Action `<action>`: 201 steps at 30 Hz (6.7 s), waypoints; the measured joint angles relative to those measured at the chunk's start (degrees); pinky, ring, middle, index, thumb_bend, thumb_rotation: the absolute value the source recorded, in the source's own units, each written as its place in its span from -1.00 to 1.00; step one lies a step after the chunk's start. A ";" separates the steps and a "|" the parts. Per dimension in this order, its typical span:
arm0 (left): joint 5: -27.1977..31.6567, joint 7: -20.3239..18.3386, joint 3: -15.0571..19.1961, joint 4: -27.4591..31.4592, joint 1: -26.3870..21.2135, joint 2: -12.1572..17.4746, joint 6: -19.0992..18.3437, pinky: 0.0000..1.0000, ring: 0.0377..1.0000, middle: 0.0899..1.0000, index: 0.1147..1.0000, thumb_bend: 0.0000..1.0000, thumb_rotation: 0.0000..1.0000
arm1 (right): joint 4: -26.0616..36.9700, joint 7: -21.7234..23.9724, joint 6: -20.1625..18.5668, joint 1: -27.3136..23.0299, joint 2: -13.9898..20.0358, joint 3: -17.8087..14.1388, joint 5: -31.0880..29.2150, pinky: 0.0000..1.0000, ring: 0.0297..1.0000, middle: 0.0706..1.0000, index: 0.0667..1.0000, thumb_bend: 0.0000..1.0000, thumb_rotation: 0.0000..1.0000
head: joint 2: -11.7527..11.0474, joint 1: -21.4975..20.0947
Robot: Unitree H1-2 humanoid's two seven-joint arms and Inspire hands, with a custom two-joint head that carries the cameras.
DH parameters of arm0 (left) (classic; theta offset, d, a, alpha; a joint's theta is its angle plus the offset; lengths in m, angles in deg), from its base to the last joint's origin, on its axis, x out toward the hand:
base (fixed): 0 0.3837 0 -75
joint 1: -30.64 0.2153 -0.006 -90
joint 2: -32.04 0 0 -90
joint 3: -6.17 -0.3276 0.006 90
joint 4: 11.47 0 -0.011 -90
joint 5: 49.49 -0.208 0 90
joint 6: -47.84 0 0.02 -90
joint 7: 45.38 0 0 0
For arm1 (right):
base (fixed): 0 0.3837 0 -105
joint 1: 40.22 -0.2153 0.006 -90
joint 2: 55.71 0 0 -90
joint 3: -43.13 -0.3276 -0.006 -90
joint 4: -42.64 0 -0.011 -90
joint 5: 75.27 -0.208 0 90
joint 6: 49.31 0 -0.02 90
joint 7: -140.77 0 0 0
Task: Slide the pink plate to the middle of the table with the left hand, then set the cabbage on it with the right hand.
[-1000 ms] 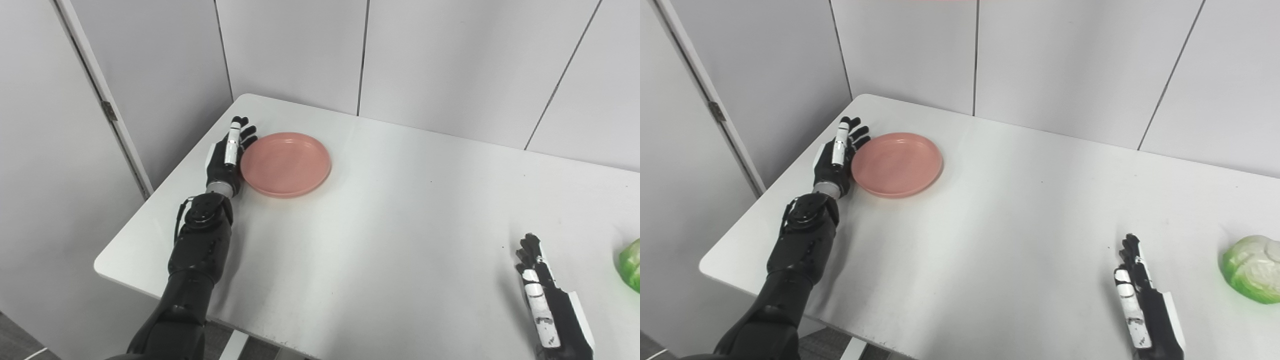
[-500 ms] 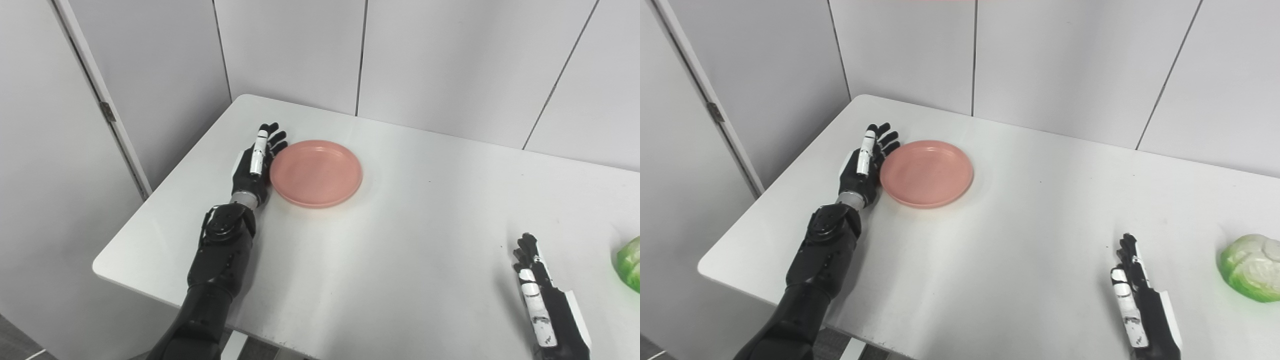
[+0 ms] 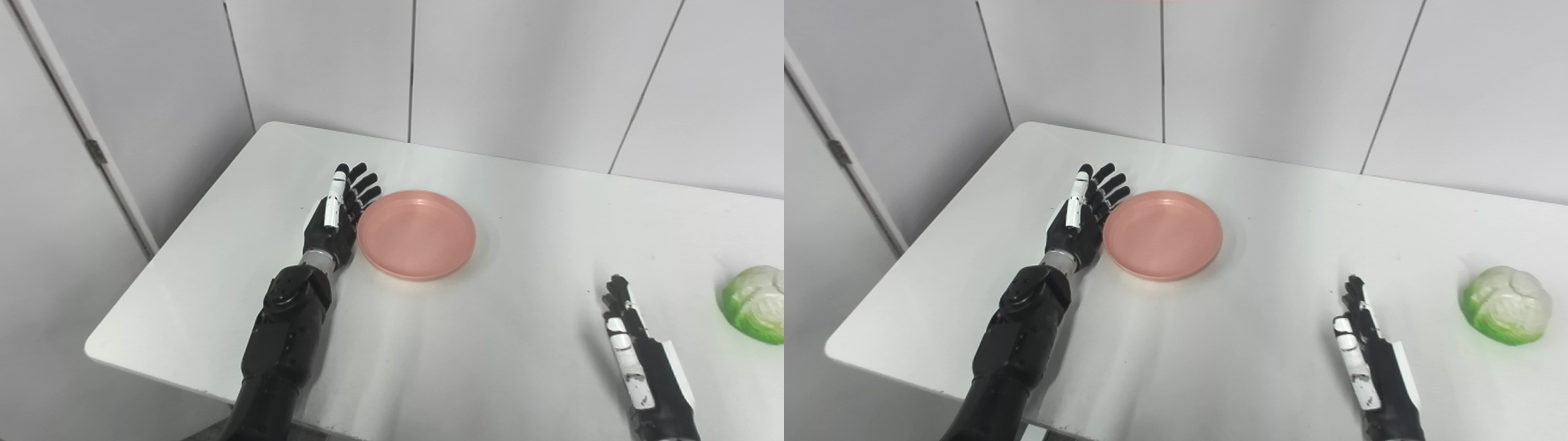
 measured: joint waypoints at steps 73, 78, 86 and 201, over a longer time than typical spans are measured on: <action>3.70 -11.69 -3.32 -0.15 3.65 -3.80 2.81 0.71 0.74 0.75 0.70 0.04 0.82 | 14.97 -8.26 -6.32 -9.76 5.32 -5.71 20.51 0.61 0.71 0.77 0.82 0.68 0.57 | -1.23 -34.28; 4.50 -13.69 -2.69 -2.90 2.71 -2.70 4.67 0.64 0.69 0.70 0.65 0.07 0.76 | 16.99 -8.24 -8.05 -11.49 8.07 -7.98 23.48 0.66 0.73 0.77 0.83 0.87 0.37 | -1.23 -35.24; 5.37 -16.14 -1.91 -5.44 1.63 -1.17 5.44 0.62 0.67 0.69 0.64 0.12 0.75 | 18.89 -6.60 -10.72 -12.68 13.20 -11.68 25.53 0.71 0.81 0.85 0.91 1.00 0.26 | -1.23 -37.44; 8.15 -20.56 -0.91 -6.64 1.94 4.20 4.44 0.64 0.66 0.67 0.63 0.17 0.73 | -26.84 -2.92 -14.14 -26.18 24.71 -2.70 16.67 0.26 0.32 0.36 0.43 0.76 -0.82 | 3.52 -38.94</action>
